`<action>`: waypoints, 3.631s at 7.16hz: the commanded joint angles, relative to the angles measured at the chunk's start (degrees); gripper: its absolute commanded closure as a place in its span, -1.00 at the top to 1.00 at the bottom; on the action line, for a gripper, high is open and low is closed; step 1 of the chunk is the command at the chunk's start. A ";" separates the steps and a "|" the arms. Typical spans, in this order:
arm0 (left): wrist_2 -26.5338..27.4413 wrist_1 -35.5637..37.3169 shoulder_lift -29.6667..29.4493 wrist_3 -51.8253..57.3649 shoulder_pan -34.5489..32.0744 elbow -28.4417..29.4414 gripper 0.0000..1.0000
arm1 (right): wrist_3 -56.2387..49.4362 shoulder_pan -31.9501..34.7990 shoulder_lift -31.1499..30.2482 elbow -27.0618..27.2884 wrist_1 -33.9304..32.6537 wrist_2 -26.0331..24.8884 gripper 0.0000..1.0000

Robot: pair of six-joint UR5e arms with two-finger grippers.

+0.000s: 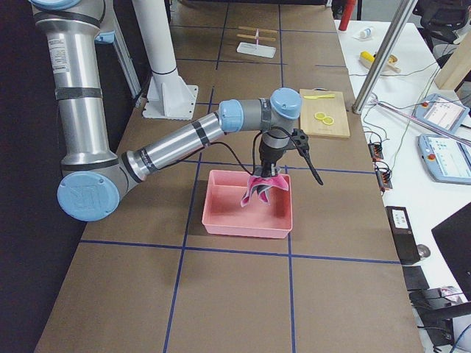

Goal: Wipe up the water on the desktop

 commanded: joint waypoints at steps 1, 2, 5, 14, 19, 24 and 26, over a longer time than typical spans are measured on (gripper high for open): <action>-0.01 0.02 -0.13 -0.04 0.01 0.26 1.00 | -0.06 -0.67 -0.37 -0.07 1.47 0.37 1.00; -0.01 0.02 -0.13 -0.04 0.09 0.35 1.00 | 0.03 -0.67 -0.38 -0.25 1.47 0.28 1.00; -0.10 0.02 -0.74 -0.30 0.09 0.52 1.00 | 0.04 2.90 -1.78 -4.43 2.95 0.71 1.00; -0.01 0.02 -0.75 -0.22 0.18 1.14 1.00 | 2.84 13.30 -5.39 -22.14 27.14 -0.16 1.00; 0.07 -1.98 -0.48 -0.04 0.18 4.20 1.00 | 3.20 13.39 -5.21 -22.31 27.05 1.51 1.00; 0.34 -4.64 -1.10 -0.39 0.18 6.15 1.00 | 2.85 13.39 -5.21 -22.31 27.22 1.34 1.00; 0.42 -4.64 -1.01 -0.48 0.18 6.06 1.00 | 2.85 13.39 -5.21 -22.22 27.23 1.34 1.00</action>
